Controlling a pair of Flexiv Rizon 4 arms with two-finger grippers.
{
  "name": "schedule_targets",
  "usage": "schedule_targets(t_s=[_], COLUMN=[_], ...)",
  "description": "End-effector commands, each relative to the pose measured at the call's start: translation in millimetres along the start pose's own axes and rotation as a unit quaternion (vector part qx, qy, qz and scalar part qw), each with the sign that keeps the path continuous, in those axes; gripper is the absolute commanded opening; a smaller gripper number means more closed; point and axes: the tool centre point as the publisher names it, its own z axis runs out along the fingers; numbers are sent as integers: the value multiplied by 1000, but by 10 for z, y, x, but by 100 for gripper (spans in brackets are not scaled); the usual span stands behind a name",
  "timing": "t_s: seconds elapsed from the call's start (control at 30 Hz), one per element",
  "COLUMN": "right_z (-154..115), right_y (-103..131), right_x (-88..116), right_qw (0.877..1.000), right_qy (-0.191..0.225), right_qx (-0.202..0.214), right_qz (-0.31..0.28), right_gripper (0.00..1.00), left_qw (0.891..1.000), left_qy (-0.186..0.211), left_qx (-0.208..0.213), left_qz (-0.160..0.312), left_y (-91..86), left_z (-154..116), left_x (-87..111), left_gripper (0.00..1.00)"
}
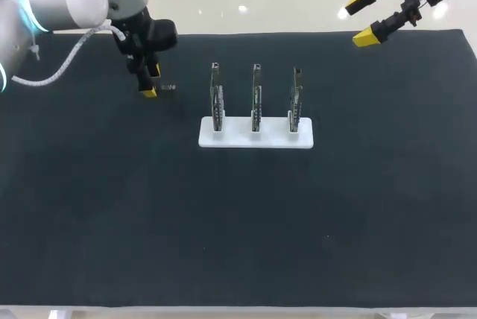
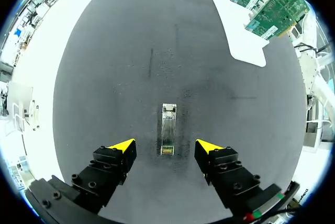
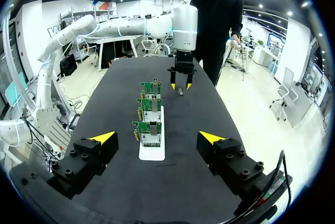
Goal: Pick up the optical module with the left hand, and insert it into the network port with the right hand.
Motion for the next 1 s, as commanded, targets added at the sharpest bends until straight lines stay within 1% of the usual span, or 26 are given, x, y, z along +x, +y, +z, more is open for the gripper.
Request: schedule_targets(t_s=[0.03, 0.13, 0.17, 0.27, 0.3, 0.37, 0.47, 0.53, 0.6, 0.63, 0.67, 0.7, 0.8, 0.9, 1.0], right_z=[3, 3, 3, 3, 3, 3, 3, 3, 3, 3, 3, 3, 3, 3, 3], right_y=[3, 3, 3, 3, 3, 3, 3, 3, 3, 3, 3, 3, 3, 3, 3], right_x=[0, 0, 0, 0, 0, 0, 0, 0, 0, 0, 0, 0, 0, 0, 0], right_qw=[1000, 1000, 1000, 1000, 1000, 1000, 1000, 1000, 1000, 1000, 1000, 1000, 1000, 1000, 1000], right_qy=[0, 0, 0, 0, 0, 0, 0, 0, 0, 0, 0, 0, 0, 0, 0], right_qx=[0, 0, 0, 0, 0, 0, 0, 0, 0, 0, 0, 0, 0, 0, 0], right_qz=[0, 0, 0, 0, 0, 0, 0, 0, 0, 0, 0, 0, 0, 0, 0], right_gripper=[100, 100, 100, 100, 100, 100, 100, 100, 100, 100, 100, 100, 100, 100, 100], left_qw=[1000, 1000, 1000, 1000, 1000, 1000, 1000, 1000, 1000, 1000, 1000, 1000, 1000, 999, 997], left_qy=[1, 1, 1, 2, 2, 2, 2, 3, 2, 1, -1, -5, -16, -38, -72], left_qx=[-1, -1, -1, -2, -2, -2, -3, -3, -3, -3, -3, -4, -2, -1, -2], left_qz=[0, 1, 1, 0, 1, 1, 1, 0, 0, 0, -1, -1, -1, 3, 9], left_y=[16, 16, 16, 18, 18, 19, 21, 22, 24, 30, 36, 41, 34, 5, -47], left_z=[21, 25, 26, 32, 33, 37, 49, 52, 52, 45, 31, 9, -105, -259, -443], left_x=[2, 4, 4, 6, 6, 6, 7, 8, 8, 6, 3, 0, -12, -30, -62], left_gripper=[100, 99, 97, 79, 78, 62, 59, 51, 40, 28, 9, 0, 0, 0, 0])
